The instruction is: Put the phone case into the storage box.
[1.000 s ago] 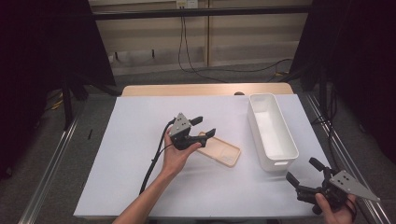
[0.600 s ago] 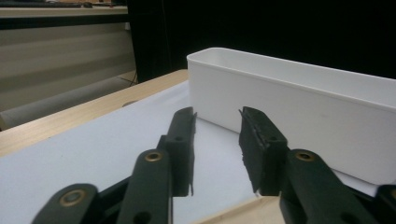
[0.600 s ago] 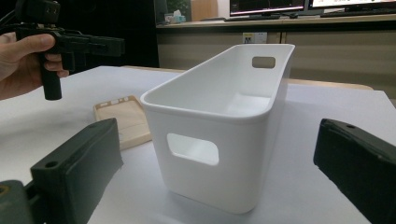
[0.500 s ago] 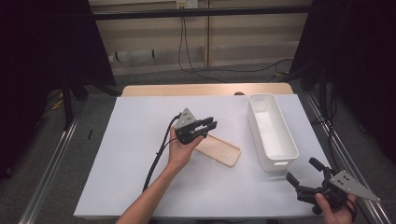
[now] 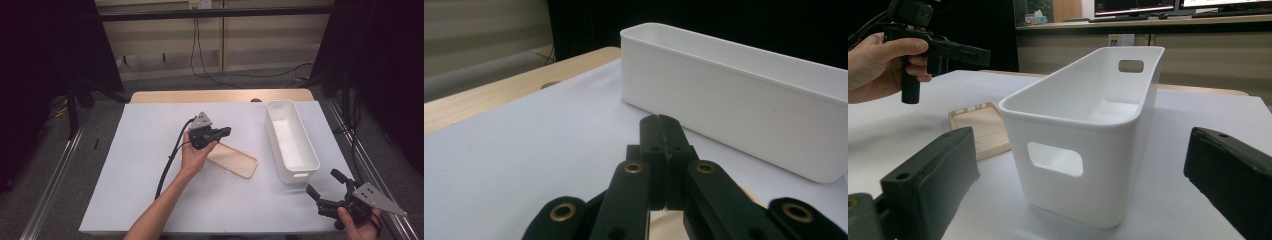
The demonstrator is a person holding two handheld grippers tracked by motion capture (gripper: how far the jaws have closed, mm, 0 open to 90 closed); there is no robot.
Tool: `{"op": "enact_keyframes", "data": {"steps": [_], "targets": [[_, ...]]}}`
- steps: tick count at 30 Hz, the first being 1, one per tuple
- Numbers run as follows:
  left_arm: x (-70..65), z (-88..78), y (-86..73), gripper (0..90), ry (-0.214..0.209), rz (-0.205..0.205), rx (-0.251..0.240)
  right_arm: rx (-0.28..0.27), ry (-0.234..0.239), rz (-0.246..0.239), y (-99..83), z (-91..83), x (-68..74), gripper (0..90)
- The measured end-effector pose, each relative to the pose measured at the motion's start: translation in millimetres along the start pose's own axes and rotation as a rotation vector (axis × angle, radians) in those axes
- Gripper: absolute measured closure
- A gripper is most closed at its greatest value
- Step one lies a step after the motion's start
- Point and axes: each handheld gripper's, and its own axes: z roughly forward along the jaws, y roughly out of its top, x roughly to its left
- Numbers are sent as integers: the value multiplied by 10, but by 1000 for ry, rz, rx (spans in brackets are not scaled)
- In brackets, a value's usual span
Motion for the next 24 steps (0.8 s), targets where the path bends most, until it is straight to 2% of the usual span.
{"op": "enact_keyframes", "data": {"steps": [6, 8, 11, 13, 15, 17, 20, 24], "targets": [[64, 29, 38, 900, -2, -19, 89, 3, 0, -1, -2, 3, 2, 5], [75, 43, 57, 900, 4, -14, 123, 3, -3, 0, -3, 5, 0, 4], [92, 69, 79, 900, -2, -35, 152, 3, -3, -1, -3, 4, 0, 5], [103, 90, 95, 900, 8, -20, 187, 4, -1, 0, -3, 3, 2, 4], [117, 114, 109, 900, 13, -30, 221, 5, -2, -1, -3, 6, 3, 4], [125, 140, 120, 900, 19, -21, 252, 4, -2, -1, -3, 5, 3, 4], [128, 173, 136, 900, 18, -24, 287, 4, -1, -1, -3, 2, 0, 4], [145, 219, 167, 900, 19, -31, 310, 4, -1, -1, -4, 4, 1, 4]]}}
